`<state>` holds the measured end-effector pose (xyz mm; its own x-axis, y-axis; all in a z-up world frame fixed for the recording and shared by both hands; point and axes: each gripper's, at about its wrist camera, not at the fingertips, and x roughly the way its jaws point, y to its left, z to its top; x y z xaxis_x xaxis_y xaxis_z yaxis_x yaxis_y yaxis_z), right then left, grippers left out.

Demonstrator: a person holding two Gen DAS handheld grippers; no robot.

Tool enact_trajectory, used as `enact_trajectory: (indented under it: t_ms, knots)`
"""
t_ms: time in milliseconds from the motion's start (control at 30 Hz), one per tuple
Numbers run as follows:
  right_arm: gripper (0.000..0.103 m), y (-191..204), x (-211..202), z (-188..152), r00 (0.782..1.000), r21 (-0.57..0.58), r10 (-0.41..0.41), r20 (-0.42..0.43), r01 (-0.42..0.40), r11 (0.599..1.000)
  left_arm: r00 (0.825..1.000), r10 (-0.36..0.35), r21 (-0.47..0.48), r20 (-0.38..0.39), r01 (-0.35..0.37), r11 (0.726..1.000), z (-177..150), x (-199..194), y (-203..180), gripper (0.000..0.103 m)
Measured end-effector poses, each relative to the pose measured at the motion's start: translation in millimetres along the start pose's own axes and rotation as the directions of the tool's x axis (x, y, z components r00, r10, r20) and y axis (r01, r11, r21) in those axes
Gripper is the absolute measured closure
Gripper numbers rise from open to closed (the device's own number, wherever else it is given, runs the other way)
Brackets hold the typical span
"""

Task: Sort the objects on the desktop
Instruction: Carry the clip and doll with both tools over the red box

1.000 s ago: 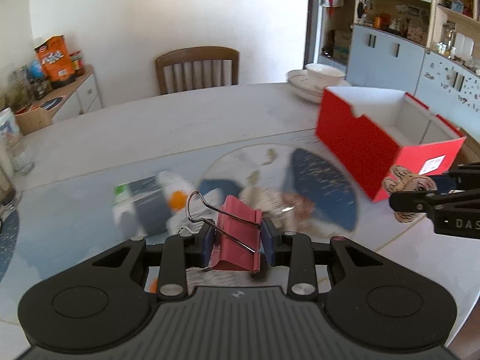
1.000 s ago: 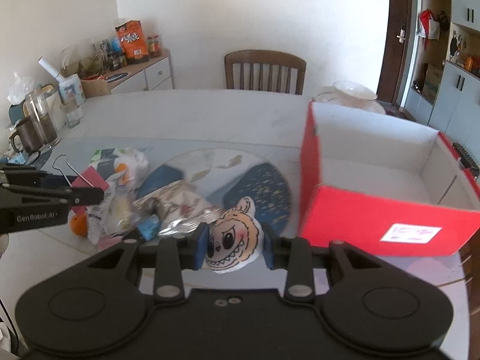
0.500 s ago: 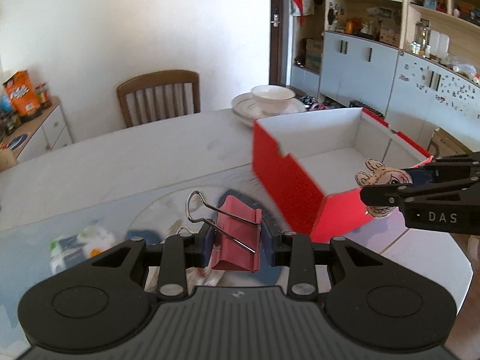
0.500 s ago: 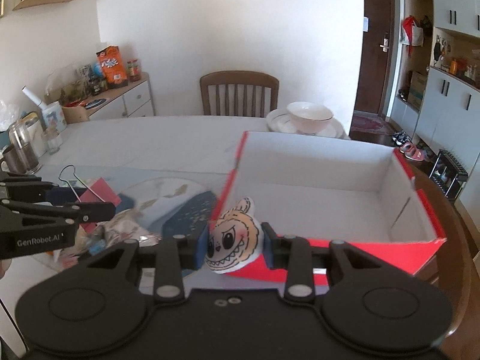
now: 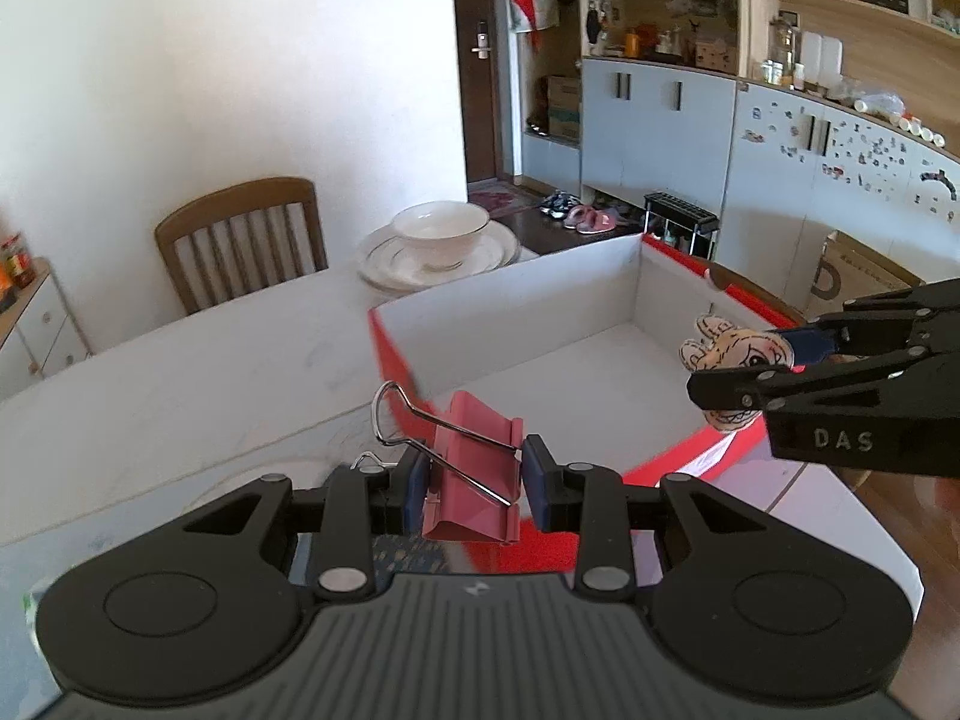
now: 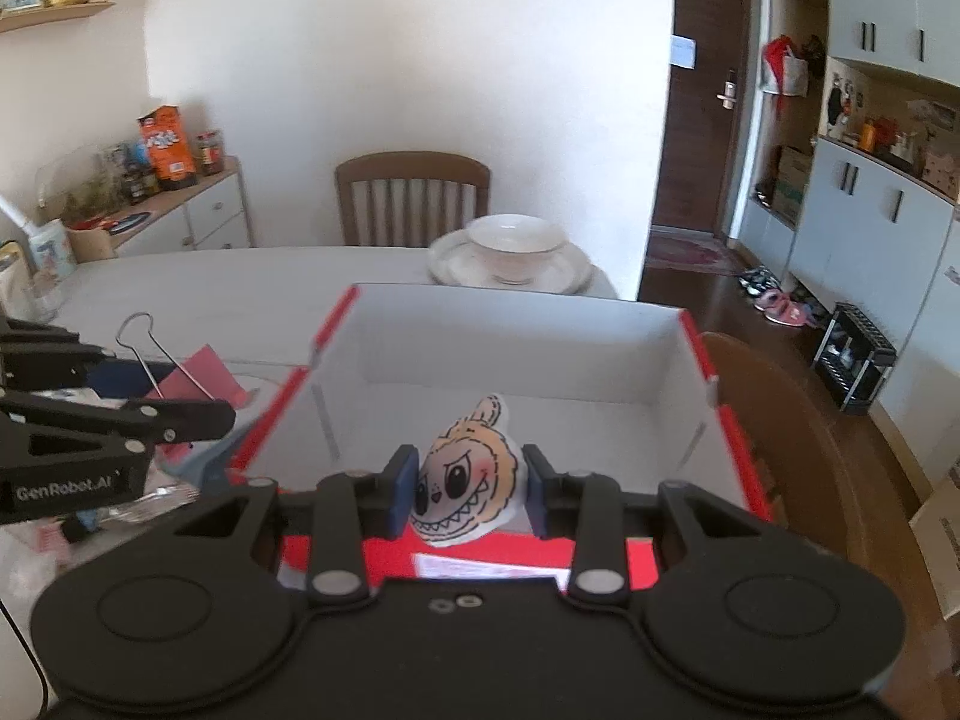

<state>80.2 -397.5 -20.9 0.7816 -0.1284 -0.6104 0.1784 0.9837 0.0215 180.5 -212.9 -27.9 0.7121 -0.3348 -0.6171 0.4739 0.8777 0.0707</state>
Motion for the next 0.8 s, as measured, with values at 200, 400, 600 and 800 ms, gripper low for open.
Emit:
enact_trajectory:
  t_ms: [200,400,600,800]
  knots:
    - [0.068,-26,19,2,0.999,0.016,-0.018,-0.027,0.018,1.000,1.000,-0.016,0.046,-0.005,0.017,0.999,19,24,-16,0.072]
    - [0.068,-47,48,3,0.995,0.034,-0.015,-0.094,0.018,0.999,0.998,-0.022,0.088,-0.052,0.027,0.996,30,58,-26,0.072]
    - [0.068,-59,72,1,0.988,0.048,-0.024,-0.150,0.032,0.998,0.995,-0.027,0.082,-0.092,0.035,0.996,34,89,-31,0.072]
    - [0.068,-68,98,0,0.975,0.061,-0.023,-0.223,0.037,0.997,0.984,-0.026,0.103,-0.176,0.044,0.994,35,128,-39,0.072]
